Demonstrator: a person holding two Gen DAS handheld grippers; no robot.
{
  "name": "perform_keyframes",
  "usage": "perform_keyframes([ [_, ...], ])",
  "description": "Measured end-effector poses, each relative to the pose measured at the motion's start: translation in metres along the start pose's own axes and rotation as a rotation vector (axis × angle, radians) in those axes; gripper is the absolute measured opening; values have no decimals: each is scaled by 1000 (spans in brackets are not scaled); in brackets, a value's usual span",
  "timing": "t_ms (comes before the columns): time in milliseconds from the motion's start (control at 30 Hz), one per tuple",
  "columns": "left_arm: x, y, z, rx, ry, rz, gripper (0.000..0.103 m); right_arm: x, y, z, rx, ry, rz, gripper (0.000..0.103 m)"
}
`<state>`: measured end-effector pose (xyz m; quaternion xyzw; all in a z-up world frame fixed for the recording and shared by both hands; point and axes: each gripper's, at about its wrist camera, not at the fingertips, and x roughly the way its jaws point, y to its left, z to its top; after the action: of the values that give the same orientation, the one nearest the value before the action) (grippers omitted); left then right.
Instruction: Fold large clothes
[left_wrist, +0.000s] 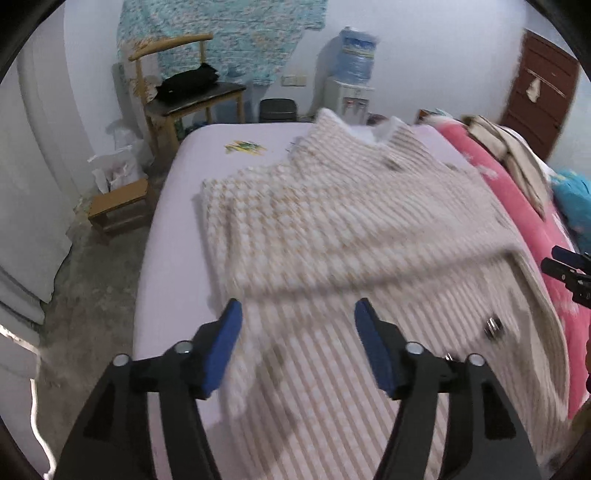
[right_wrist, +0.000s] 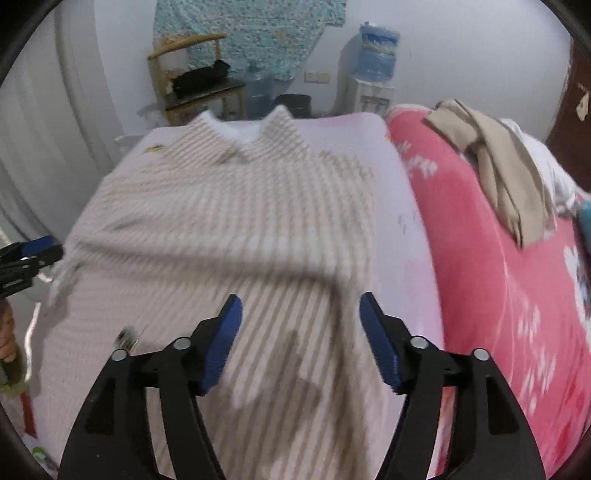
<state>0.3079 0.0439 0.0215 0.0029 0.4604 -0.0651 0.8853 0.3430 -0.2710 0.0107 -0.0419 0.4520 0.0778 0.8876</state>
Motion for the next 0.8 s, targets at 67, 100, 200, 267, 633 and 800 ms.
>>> perform_keyframes([
  [67,-18,-10,-25,23,13,-19,71,-19,9,-30,12,5,27,71],
  [100,-23,-15,-34,31,18,-30,73,-26,12,-41,19,8,36,72],
  [200,-39,-33,-66,56,36,-60,79,-46,22,-78,60,32,73,77],
  [267,-45,-45,-88,74,59,-62,81,-51,30,-99,76,46,58,79],
  [633,-18,-65,-158,116,161,2,88,-37,52,-159,80,141,-22,87],
  [800,-14,-65,-160,104,162,4,97,-33,49,-163,102,138,-26,95],
])
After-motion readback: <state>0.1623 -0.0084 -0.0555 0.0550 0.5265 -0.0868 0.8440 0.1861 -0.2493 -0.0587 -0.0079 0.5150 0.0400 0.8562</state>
